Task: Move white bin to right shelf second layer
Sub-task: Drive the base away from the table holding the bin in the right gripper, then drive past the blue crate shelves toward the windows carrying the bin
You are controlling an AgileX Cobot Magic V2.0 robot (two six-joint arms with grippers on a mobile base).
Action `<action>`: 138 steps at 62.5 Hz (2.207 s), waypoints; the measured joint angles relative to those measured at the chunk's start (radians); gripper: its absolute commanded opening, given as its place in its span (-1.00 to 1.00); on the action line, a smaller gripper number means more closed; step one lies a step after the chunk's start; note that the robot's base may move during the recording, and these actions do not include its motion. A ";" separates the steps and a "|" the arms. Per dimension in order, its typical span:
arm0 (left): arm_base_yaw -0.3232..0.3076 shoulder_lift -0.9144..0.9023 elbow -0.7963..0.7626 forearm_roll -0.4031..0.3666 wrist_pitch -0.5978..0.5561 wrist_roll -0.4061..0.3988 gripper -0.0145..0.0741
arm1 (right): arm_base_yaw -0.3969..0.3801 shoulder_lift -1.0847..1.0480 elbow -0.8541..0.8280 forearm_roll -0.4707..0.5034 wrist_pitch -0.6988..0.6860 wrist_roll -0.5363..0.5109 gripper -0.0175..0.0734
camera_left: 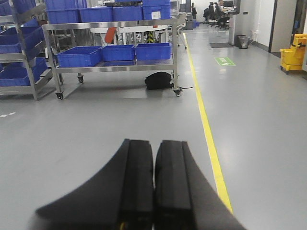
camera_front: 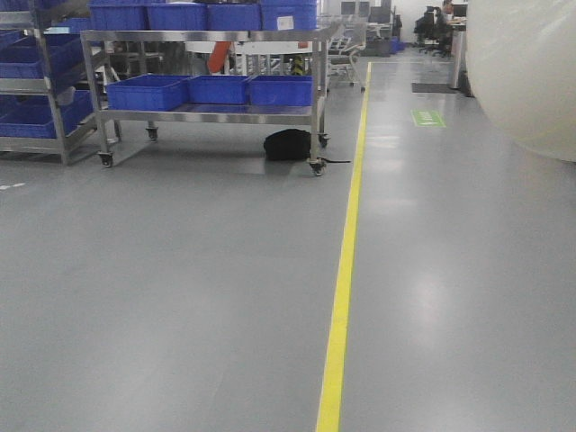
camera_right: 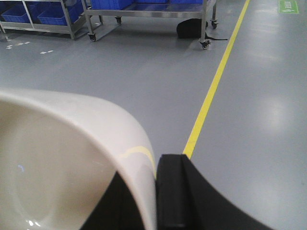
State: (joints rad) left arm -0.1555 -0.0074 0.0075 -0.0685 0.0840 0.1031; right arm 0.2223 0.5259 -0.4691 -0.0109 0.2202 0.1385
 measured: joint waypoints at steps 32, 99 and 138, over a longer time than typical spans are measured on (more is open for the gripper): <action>0.000 0.000 0.000 0.000 0.000 0.000 -0.48 | 0.000 0.000 0.000 0.000 0.000 0.000 -0.49; 0.000 0.000 0.000 0.000 0.000 0.000 -0.48 | 0.000 0.000 0.000 0.000 0.000 -0.001 -0.49; 0.000 0.000 0.000 0.000 0.000 0.000 -0.48 | 0.000 0.000 0.000 0.000 0.000 -0.002 -0.49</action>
State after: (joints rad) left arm -0.1555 -0.0074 0.0075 -0.0685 0.0840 0.1031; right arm 0.2223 0.5259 -0.4691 -0.0109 0.2202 0.1360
